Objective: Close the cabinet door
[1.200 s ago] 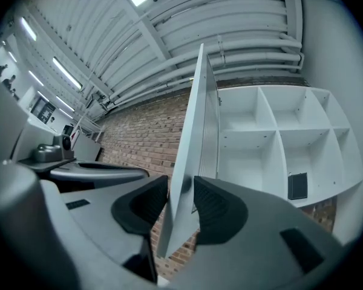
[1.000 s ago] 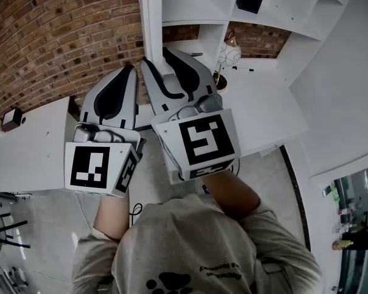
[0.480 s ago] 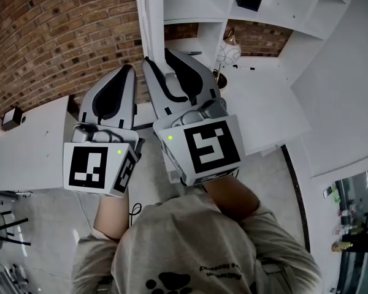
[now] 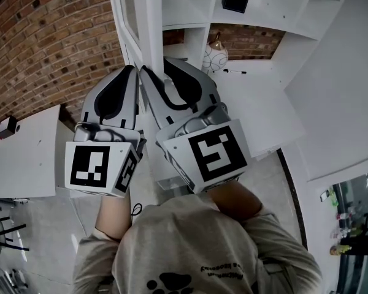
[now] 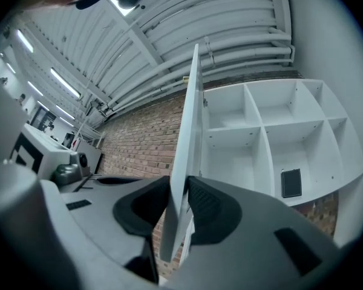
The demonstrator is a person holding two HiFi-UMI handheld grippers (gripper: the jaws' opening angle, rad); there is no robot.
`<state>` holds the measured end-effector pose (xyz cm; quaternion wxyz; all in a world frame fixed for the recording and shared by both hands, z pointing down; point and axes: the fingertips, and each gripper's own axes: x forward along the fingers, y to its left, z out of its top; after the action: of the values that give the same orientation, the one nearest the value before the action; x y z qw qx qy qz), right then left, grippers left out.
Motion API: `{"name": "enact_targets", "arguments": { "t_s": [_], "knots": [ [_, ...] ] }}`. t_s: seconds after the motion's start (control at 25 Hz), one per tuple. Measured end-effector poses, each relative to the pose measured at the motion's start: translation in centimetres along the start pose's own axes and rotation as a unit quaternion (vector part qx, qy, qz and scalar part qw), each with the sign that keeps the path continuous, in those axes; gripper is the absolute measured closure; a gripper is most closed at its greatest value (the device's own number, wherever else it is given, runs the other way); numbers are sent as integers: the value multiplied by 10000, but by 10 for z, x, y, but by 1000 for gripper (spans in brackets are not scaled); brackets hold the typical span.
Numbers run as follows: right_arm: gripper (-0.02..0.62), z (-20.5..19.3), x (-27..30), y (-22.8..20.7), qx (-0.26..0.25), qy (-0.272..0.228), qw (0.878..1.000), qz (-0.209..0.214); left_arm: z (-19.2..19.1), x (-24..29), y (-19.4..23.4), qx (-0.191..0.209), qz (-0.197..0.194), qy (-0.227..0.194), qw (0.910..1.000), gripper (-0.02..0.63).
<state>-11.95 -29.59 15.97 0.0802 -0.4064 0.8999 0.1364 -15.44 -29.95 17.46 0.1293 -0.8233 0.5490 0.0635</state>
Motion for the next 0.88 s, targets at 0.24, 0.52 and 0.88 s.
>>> {"name": "enact_targets", "arguments": {
  "t_s": [0.24, 0.52, 0.88],
  "knots": [
    [499, -5, -5, -36, 65, -33, 9999, -79, -5, 27, -17, 58, -51, 22, 10000, 598],
    [500, -16, -2, -93, 372, 52, 9993, -77, -9, 60, -36, 88, -159, 56, 9998, 598],
    [489, -34, 12, -160, 838, 109, 9959, 334, -19, 100, -52, 170, -141, 104, 9997, 598]
  ]
}}
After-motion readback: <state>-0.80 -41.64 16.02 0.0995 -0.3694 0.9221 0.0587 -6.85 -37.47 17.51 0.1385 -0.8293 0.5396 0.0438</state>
